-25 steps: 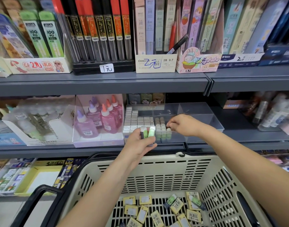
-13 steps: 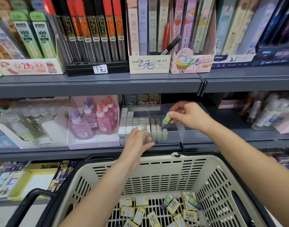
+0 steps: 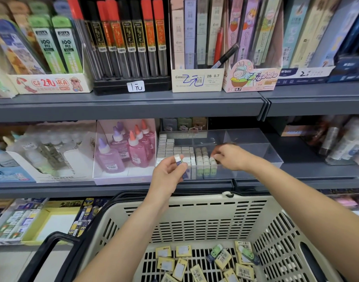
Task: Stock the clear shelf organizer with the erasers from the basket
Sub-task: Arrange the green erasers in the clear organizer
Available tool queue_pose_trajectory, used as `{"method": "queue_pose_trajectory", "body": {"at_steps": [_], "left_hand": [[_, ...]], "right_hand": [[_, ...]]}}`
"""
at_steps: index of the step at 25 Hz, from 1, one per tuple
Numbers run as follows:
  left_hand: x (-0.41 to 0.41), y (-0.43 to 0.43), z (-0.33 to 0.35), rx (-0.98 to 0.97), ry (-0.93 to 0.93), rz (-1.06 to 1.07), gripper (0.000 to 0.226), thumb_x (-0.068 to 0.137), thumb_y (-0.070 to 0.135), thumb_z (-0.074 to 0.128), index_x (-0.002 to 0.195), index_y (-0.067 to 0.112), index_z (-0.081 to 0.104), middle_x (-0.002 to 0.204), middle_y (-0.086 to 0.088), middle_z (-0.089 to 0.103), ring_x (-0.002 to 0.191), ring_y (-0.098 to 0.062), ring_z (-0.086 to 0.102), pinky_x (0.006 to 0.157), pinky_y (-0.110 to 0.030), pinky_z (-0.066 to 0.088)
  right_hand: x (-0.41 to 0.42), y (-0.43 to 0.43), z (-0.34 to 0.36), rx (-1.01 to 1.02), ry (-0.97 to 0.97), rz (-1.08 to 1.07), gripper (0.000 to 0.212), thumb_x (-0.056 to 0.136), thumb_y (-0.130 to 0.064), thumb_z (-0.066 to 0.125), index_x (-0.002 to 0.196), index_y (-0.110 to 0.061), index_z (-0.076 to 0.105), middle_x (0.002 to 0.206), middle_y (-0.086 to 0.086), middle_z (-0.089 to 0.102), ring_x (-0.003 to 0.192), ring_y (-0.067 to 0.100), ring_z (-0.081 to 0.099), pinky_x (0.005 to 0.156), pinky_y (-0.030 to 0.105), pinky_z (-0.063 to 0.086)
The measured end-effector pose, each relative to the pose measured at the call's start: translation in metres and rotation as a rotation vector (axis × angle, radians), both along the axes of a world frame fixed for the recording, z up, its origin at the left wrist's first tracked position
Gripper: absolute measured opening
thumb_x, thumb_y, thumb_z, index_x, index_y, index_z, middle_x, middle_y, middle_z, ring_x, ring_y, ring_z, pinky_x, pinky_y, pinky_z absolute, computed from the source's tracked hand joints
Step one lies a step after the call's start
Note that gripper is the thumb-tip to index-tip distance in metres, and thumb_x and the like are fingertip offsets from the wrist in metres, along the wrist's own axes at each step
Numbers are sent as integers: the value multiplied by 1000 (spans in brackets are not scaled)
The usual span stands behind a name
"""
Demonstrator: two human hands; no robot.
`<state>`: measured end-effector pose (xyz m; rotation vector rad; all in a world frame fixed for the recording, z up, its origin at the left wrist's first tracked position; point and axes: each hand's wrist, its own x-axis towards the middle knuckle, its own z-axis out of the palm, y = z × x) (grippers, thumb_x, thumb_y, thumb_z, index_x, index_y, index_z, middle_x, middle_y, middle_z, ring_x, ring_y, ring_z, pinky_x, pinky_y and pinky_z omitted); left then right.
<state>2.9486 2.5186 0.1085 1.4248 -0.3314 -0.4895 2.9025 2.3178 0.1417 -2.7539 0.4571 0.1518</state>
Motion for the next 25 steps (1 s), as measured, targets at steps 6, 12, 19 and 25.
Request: {"method": "queue_pose_trajectory", "body": {"at_steps": [6, 12, 19, 25], "left_hand": [[-5, -4, -1, 85, -40, -64, 30, 85, 2, 63, 111, 15, 59, 90, 1, 64, 81, -14, 64, 76, -22, 54], [-8, -21, 3, 229, -263, -83, 26, 76, 10, 75, 92, 23, 59, 80, 9, 57, 71, -4, 52, 67, -11, 47], [-7, -26, 12, 352, -496, 34, 28, 78, 24, 72, 97, 32, 53, 98, 12, 54, 82, 0, 49, 71, -9, 38], [16, 18, 2, 516, -700, 219, 25, 83, 21, 66, 104, 28, 54, 108, 10, 48, 108, -12, 44, 92, -22, 33]], "right_hand": [[-3, 2, 2, -98, 13, 68, 33, 99, -17, 34, 121, -10, 57, 125, 11, 58, 114, 27, 53, 90, 28, 39], [-23, 28, 24, 201, -376, 8, 29, 88, -41, 54, 85, -17, 70, 80, -1, 71, 77, 13, 66, 73, 29, 51], [-30, 4, 43, 259, -375, -77, 4, 83, -24, 66, 80, -23, 68, 65, -13, 67, 65, 2, 66, 60, 13, 44], [-2, -5, 22, 78, -253, -178, 8, 85, -18, 60, 85, -23, 66, 88, -3, 67, 90, 20, 64, 77, 23, 47]]}}
